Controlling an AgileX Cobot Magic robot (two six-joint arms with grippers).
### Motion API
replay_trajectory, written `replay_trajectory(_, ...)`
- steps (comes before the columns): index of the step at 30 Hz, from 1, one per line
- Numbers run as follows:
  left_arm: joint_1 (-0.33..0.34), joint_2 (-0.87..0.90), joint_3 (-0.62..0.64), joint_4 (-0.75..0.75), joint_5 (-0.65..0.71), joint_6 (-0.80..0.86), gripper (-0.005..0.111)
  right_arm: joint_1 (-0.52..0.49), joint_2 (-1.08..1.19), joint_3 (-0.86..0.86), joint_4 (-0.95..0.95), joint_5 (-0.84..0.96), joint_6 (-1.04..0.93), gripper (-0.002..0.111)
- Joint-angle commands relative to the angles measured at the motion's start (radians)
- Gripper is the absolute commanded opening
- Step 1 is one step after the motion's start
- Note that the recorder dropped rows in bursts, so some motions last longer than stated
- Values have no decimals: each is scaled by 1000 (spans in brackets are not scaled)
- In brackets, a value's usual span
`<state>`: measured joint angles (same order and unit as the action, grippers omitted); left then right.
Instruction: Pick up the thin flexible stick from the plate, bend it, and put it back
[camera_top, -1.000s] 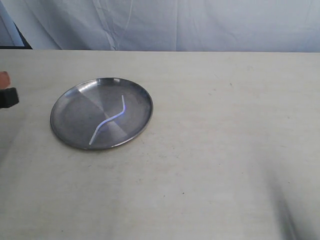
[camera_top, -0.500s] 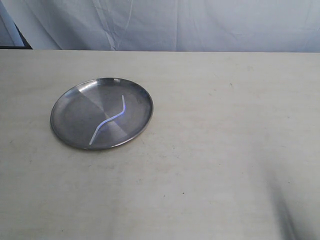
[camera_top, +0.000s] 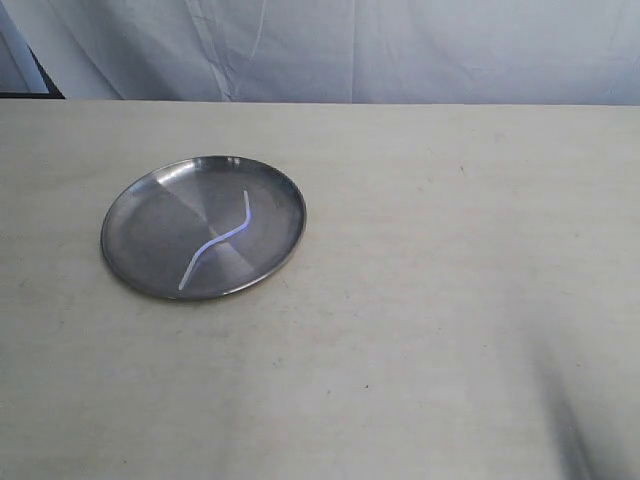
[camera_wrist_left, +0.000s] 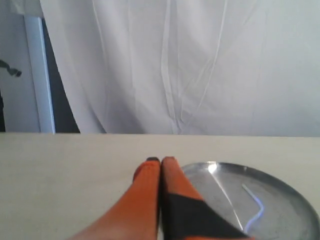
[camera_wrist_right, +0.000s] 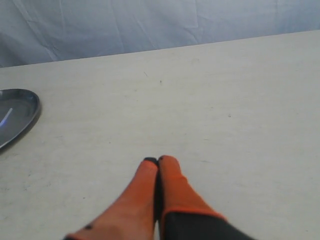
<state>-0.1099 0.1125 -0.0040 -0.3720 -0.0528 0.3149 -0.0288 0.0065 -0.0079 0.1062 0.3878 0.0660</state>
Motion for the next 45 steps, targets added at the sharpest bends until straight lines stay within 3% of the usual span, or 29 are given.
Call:
replay_trajectory(1, 65, -46, 4, 128, 173, -189, 0, -7, -6, 8, 0, 1, -3, 0)
replay_trajectory(5, 89, -107, 4, 190, 298, -279, 0, -7, -6, 8, 10, -1, -3, 0)
replay_trajectory(45, 88, -113, 4, 212, 285, -281, 0, -7, -6, 8, 10, 1, -3, 0)
